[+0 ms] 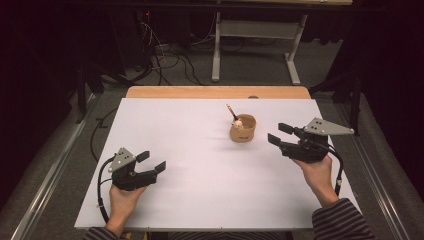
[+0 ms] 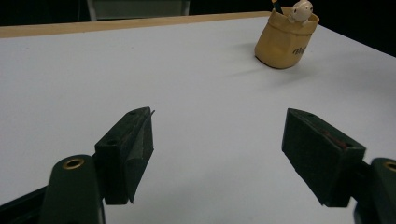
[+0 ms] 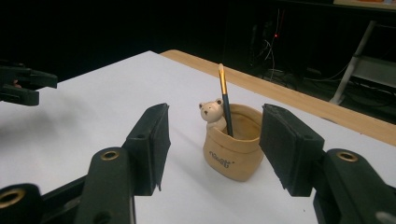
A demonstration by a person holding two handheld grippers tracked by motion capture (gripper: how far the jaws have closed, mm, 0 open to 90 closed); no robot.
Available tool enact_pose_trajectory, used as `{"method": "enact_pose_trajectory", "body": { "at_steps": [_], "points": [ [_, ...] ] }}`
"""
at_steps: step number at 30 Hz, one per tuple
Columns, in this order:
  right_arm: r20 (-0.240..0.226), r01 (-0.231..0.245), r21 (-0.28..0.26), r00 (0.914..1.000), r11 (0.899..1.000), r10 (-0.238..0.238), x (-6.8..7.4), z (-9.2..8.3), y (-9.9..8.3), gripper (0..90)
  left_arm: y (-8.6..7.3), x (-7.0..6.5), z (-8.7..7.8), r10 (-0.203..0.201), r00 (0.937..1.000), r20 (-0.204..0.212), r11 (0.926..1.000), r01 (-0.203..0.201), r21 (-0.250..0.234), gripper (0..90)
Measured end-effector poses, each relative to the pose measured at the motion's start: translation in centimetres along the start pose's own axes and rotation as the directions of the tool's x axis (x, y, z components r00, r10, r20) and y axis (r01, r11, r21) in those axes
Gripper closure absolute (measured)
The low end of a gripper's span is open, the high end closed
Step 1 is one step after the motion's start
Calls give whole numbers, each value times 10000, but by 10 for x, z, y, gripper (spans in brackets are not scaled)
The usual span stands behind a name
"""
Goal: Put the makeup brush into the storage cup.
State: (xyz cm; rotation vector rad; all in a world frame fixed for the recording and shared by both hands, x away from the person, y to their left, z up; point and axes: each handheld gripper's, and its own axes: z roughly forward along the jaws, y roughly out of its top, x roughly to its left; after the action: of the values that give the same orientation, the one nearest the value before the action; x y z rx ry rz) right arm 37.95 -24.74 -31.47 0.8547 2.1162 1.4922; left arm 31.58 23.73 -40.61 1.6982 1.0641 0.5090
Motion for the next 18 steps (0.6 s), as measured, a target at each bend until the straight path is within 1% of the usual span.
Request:
{"method": "enact_pose_trajectory", "body": {
  "at_steps": [3,6,8,9,18],
  "points": [
    [27,17,7,10000,10000,-18,1,-3,-4,443,0,0,0,-7,10000,0,10000,7,7,255],
    [93,45,-144,9999,9999,-44,1,-7,-9,434,0,0,0,-4,10000,2,10000,4,1,254],
    [153,-63,-169,9999,9998,66,2,-10,-11,429,0,0,0,11,10000,-4,10000,-11,16,255],
    [112,1,-294,9999,9996,2,1,-11,-13,427,0,0,0,12,10000,-3,10000,-12,17,254],
    [263,-190,-471,9994,9987,202,0,-20,-22,419,0,-1,0,43,10000,33,10000,-42,-38,254]
  ]
}}
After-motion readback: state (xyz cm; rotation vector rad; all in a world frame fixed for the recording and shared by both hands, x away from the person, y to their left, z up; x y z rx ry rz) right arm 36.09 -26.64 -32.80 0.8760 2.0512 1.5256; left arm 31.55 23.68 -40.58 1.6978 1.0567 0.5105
